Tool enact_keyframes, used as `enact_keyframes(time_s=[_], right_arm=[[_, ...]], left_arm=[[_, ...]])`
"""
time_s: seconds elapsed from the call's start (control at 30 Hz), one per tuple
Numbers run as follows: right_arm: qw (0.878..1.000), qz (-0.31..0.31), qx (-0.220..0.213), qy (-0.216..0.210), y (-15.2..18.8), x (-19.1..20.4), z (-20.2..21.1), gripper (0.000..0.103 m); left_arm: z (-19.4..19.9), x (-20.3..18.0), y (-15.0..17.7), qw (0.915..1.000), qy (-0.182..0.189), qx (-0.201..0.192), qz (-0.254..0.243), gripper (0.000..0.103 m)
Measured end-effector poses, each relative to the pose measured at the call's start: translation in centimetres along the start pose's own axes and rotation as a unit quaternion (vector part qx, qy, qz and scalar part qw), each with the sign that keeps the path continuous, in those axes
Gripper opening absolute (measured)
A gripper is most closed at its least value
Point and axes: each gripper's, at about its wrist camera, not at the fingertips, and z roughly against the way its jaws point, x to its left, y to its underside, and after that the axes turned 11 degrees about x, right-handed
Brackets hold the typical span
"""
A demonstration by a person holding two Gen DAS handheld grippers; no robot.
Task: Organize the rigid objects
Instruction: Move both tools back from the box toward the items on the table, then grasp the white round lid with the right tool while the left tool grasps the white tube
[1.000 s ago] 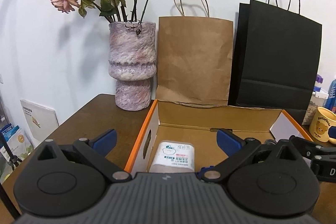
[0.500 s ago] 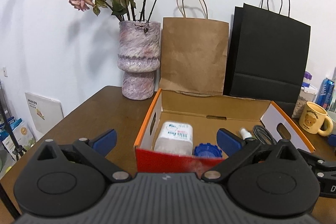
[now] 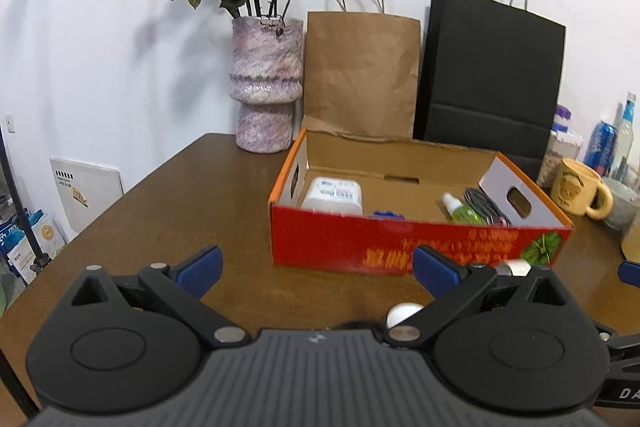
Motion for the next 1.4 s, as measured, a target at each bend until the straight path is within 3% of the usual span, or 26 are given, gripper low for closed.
enact_keyframes(time_s=[0.57,0.67,0.77,0.83,0.97,1.0,1.4], right_arm=[[0.997,0.012,0.077,-0.001,4.7,1.4,-0.4,0.103],[0.997,0.019,0.081,-0.005,4.8,1.8,-0.7,0.097],[0.996,0.02,0.088,-0.016,4.8,1.9,-1.2,0.083],[0.995,0.021,0.092,-0.025,4.8,2.1,-1.5,0.069],[0.994,0.021,0.094,-0.042,4.5,2.3,-1.9,0.053],[0.994,0.021,0.095,-0.045,4.5,2.4,-2.0,0.039],[0.998,0.005,0.063,-0.014,4.3,1.6,-0.7,0.039]], left_arm=[[1.2,0.7,5.3,0.9985,0.012,0.048,-0.026,0.103],[1.3,0.7,5.5,0.9984,0.013,0.048,-0.026,0.103],[1.3,0.7,5.5,0.9983,0.015,0.048,-0.028,0.103],[1.3,0.6,5.5,0.9982,0.017,0.049,-0.028,0.103],[1.4,0.6,5.5,0.9983,0.019,0.049,-0.027,0.103],[1.4,0.6,5.5,0.9983,0.019,0.049,-0.027,0.103],[0.9,-0.7,5.8,0.9975,0.024,0.055,-0.036,0.103]])
